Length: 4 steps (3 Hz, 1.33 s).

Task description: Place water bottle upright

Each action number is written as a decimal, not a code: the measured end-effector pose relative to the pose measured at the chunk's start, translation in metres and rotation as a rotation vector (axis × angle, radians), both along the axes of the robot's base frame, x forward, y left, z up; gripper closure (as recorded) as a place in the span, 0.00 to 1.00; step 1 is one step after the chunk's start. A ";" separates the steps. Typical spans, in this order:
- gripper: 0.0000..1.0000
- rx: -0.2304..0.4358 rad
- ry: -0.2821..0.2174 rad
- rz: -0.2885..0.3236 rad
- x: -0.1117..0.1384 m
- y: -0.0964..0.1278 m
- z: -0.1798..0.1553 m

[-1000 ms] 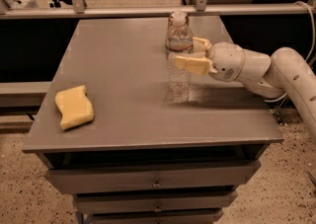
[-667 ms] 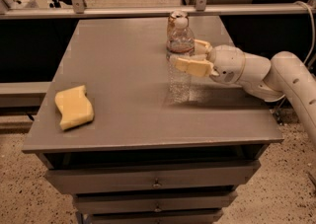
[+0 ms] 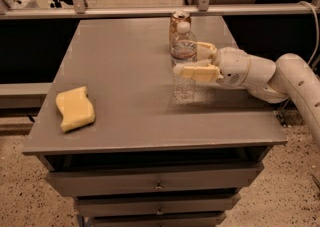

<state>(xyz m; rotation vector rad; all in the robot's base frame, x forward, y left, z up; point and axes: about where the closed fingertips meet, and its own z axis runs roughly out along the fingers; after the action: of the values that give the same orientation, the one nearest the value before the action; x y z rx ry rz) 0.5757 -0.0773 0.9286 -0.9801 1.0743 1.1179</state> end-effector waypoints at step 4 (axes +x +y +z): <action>0.00 -0.264 -0.028 -0.141 -0.006 -0.074 0.081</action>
Offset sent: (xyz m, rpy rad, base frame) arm -0.0046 -0.0324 0.0184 -0.1034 -0.0032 -0.0557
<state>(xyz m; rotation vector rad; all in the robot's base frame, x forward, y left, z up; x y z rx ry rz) 0.5696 -0.1512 1.0094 -1.1039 1.2696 0.8598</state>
